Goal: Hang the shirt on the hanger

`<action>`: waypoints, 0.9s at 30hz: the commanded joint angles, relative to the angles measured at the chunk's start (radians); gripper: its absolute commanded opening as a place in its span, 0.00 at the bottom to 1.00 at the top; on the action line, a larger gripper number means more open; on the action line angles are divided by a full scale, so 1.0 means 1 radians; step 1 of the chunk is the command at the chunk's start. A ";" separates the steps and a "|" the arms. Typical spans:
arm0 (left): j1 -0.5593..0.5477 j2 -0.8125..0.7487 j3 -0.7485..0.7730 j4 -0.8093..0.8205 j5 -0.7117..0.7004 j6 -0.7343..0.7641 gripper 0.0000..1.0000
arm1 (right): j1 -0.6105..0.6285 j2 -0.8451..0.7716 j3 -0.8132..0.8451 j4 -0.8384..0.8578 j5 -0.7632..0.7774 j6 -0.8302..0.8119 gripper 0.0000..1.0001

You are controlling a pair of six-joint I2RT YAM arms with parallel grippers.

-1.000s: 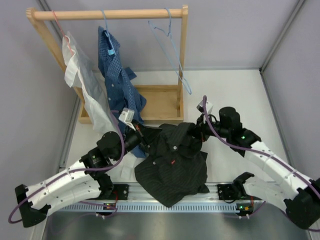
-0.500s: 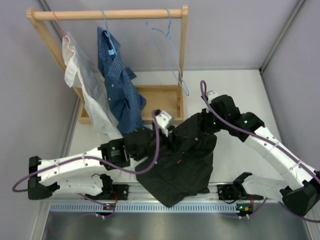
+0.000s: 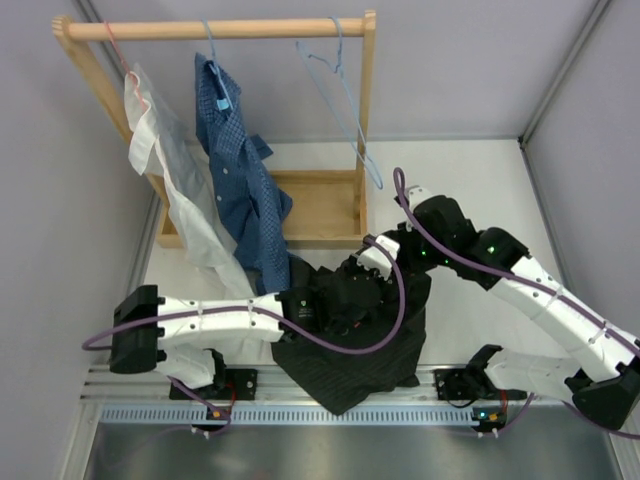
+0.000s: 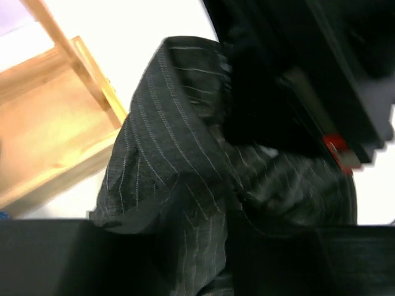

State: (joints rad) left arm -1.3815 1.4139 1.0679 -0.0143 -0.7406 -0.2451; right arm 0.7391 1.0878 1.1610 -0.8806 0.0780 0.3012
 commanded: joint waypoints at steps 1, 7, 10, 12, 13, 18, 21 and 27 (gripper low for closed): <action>0.001 0.013 0.046 0.108 -0.131 -0.085 0.07 | 0.017 -0.019 0.036 0.018 0.026 0.021 0.00; 0.001 0.060 0.066 0.103 -0.125 -0.184 0.26 | 0.022 -0.008 0.034 0.034 0.026 0.019 0.00; 0.001 0.077 0.073 0.085 -0.135 -0.247 0.28 | 0.023 -0.006 0.035 0.037 0.025 0.022 0.00; 0.001 0.083 0.073 0.089 -0.123 -0.261 0.28 | 0.025 -0.006 0.035 0.042 0.029 0.024 0.00; 0.001 0.089 0.073 0.089 -0.121 -0.276 0.28 | 0.025 -0.005 0.035 0.042 0.031 0.024 0.00; 0.001 0.108 0.092 0.085 -0.128 -0.310 0.40 | 0.025 -0.011 0.026 0.058 0.020 0.026 0.00; 0.001 0.117 0.102 0.088 -0.098 -0.330 0.41 | 0.025 -0.002 0.020 0.061 0.031 0.021 0.00; 0.001 0.163 0.124 0.033 -0.166 -0.395 0.41 | 0.026 -0.008 0.016 0.072 0.011 0.018 0.00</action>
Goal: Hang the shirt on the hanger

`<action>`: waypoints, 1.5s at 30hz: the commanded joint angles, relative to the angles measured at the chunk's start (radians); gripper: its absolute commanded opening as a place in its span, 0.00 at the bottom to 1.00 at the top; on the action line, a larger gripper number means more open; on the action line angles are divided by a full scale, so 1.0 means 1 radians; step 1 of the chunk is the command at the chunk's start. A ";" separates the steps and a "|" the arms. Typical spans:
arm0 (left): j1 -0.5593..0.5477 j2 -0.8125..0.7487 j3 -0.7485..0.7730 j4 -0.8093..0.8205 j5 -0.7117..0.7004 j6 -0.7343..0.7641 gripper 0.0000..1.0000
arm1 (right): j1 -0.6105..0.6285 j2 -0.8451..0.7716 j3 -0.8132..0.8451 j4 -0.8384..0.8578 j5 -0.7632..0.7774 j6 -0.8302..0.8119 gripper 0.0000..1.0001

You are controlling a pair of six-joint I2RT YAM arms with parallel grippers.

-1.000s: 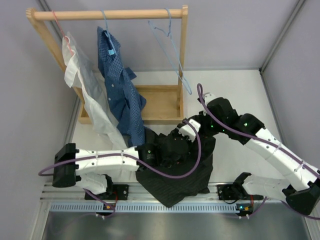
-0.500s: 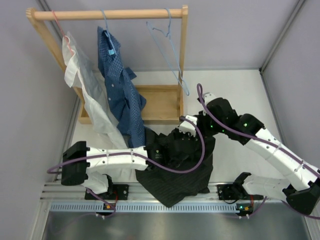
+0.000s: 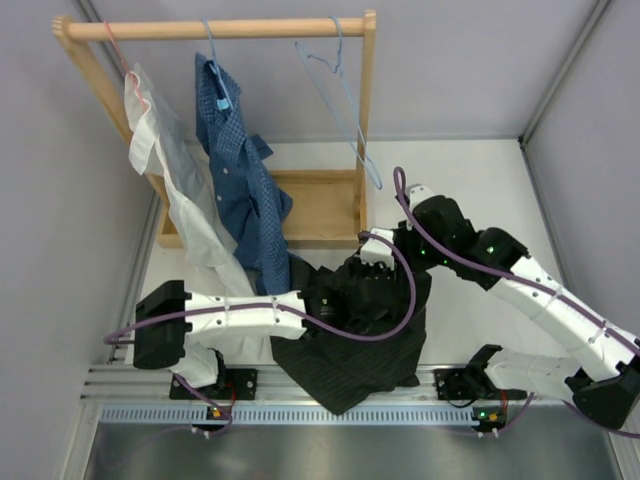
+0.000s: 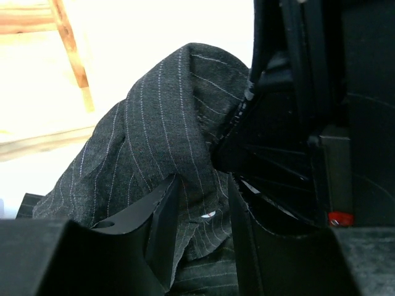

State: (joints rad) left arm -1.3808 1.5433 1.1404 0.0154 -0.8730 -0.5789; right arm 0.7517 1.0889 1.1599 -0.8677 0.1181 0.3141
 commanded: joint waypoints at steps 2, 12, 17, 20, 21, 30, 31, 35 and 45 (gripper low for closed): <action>0.000 0.055 0.074 -0.058 -0.070 -0.085 0.39 | 0.012 -0.018 0.018 0.064 -0.049 0.003 0.00; 0.015 0.045 0.039 -0.060 -0.152 -0.078 0.00 | 0.012 -0.099 -0.006 0.078 -0.110 -0.015 0.00; 0.020 -0.050 -0.005 -0.061 -0.051 0.005 0.00 | -0.005 -0.096 -0.042 0.078 -0.092 -0.036 0.00; 0.025 -0.170 -0.068 -0.101 0.064 0.014 0.00 | -0.028 -0.080 -0.080 0.082 -0.087 -0.055 0.00; 0.026 -0.240 -0.100 -0.117 0.081 0.008 0.00 | -0.029 -0.072 -0.088 0.084 -0.081 -0.058 0.00; 0.202 -0.515 -0.175 -0.356 0.547 -0.012 0.00 | -0.034 -0.043 -0.121 0.133 -0.149 -0.110 0.00; 0.218 -0.531 -0.180 -0.368 0.572 -0.013 0.00 | -0.034 -0.043 -0.123 0.136 -0.159 -0.113 0.00; 0.262 -0.531 -0.180 -0.451 0.606 -0.007 0.00 | -0.032 -0.057 -0.137 0.167 -0.247 -0.113 0.00; 0.259 -0.451 -0.211 -0.468 0.701 -0.024 0.00 | 0.015 -0.035 -0.120 0.150 -0.204 -0.020 0.00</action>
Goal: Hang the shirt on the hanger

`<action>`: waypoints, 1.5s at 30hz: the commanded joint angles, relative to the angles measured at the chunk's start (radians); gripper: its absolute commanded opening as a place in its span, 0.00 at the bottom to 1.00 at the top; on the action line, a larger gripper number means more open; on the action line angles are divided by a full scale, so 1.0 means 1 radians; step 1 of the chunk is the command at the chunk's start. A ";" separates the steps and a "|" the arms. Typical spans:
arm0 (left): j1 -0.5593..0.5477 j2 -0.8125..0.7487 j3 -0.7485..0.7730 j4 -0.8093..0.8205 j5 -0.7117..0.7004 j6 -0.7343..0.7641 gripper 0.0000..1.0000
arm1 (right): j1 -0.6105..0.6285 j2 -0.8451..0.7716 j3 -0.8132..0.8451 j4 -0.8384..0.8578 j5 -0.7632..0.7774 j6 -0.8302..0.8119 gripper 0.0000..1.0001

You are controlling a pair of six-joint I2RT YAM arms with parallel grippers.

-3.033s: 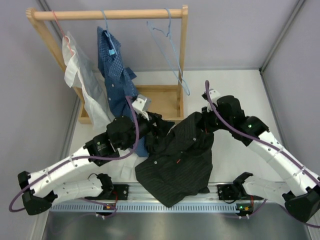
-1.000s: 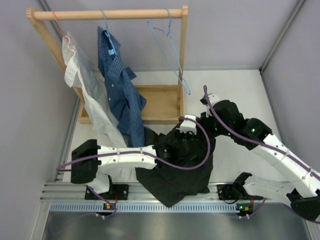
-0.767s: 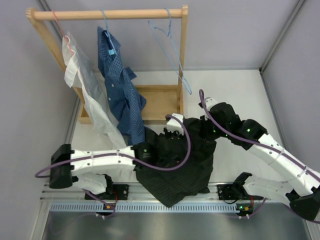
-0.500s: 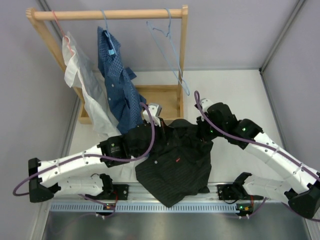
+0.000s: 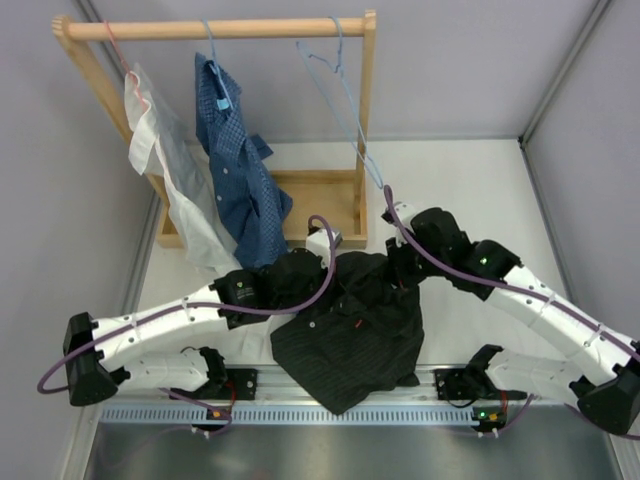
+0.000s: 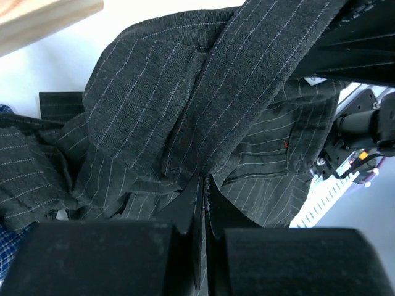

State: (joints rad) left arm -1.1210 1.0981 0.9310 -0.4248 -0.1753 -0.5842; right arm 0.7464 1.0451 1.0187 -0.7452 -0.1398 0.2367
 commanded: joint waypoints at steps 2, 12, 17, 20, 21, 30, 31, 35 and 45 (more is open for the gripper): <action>-0.019 0.000 0.008 -0.026 -0.063 -0.022 0.00 | 0.060 0.033 0.035 0.021 0.112 0.091 0.00; -0.183 0.022 0.029 -0.020 -0.311 -0.036 0.15 | 0.186 0.153 0.101 0.009 0.272 0.230 0.00; -0.238 0.058 0.025 -0.022 -0.400 -0.035 0.25 | 0.188 0.199 0.145 0.007 0.284 0.233 0.00; -0.266 0.078 0.025 -0.023 -0.470 -0.061 0.29 | 0.188 0.226 0.179 0.004 0.286 0.231 0.00; -0.270 0.094 0.029 -0.022 -0.489 -0.080 0.31 | 0.188 0.234 0.185 0.004 0.286 0.233 0.00; -0.280 0.143 0.037 -0.038 -0.717 -0.157 0.37 | 0.226 0.242 0.187 0.001 0.289 0.220 0.00; -0.280 0.143 0.042 -0.042 -0.721 -0.152 0.37 | 0.226 0.240 0.182 0.001 0.287 0.220 0.00; -0.280 0.146 0.084 -0.064 -0.722 -0.115 0.38 | 0.226 0.234 0.173 0.001 0.290 0.211 0.00; -0.177 0.132 0.095 -0.138 -0.649 -0.080 0.53 | 0.225 0.194 0.161 0.003 0.296 0.191 0.00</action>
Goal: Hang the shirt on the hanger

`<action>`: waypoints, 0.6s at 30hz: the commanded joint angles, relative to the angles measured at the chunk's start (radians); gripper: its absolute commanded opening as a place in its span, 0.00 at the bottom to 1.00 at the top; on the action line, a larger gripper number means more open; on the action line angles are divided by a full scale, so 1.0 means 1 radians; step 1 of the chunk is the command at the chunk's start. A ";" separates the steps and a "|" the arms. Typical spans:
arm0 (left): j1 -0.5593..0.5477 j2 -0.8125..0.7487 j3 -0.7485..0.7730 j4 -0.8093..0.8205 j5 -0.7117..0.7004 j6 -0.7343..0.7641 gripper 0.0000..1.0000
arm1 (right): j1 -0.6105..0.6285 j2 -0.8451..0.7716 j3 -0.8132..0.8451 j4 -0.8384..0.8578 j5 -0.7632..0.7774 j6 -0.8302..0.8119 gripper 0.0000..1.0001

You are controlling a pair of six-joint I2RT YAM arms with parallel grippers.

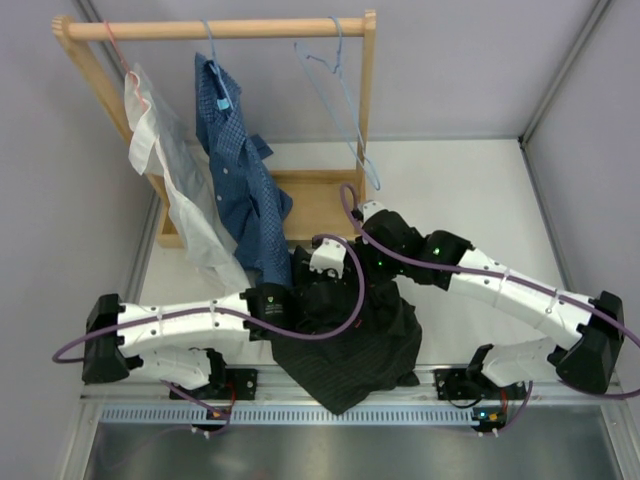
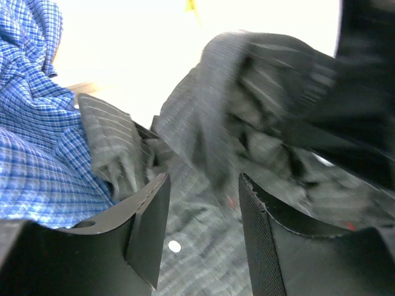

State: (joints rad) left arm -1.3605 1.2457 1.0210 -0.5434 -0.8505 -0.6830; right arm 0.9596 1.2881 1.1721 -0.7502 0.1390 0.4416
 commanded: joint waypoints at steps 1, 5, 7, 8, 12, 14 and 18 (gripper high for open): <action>0.075 -0.015 -0.005 0.028 0.077 0.054 0.53 | 0.013 -0.059 0.008 0.011 0.005 -0.015 0.00; 0.107 -0.011 -0.045 0.169 0.201 0.114 0.50 | 0.013 -0.073 0.009 0.014 0.001 -0.024 0.00; 0.109 -0.006 -0.062 0.216 0.209 0.123 0.48 | 0.013 -0.075 0.009 0.014 -0.006 -0.027 0.00; 0.112 -0.003 -0.064 0.224 0.200 0.125 0.34 | 0.011 -0.075 0.009 0.015 -0.009 -0.029 0.00; 0.113 -0.006 -0.079 0.243 0.177 0.115 0.00 | 0.011 -0.078 0.008 0.023 -0.016 -0.034 0.00; 0.113 -0.032 -0.104 0.278 0.179 0.125 0.00 | 0.011 -0.076 0.008 0.028 -0.013 -0.037 0.00; 0.113 -0.083 -0.137 0.298 0.169 0.142 0.00 | 0.011 -0.087 0.014 0.046 -0.026 -0.049 0.27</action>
State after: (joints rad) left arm -1.2507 1.2240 0.9058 -0.3271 -0.6693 -0.5636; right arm 0.9596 1.2388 1.1721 -0.7467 0.1265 0.4171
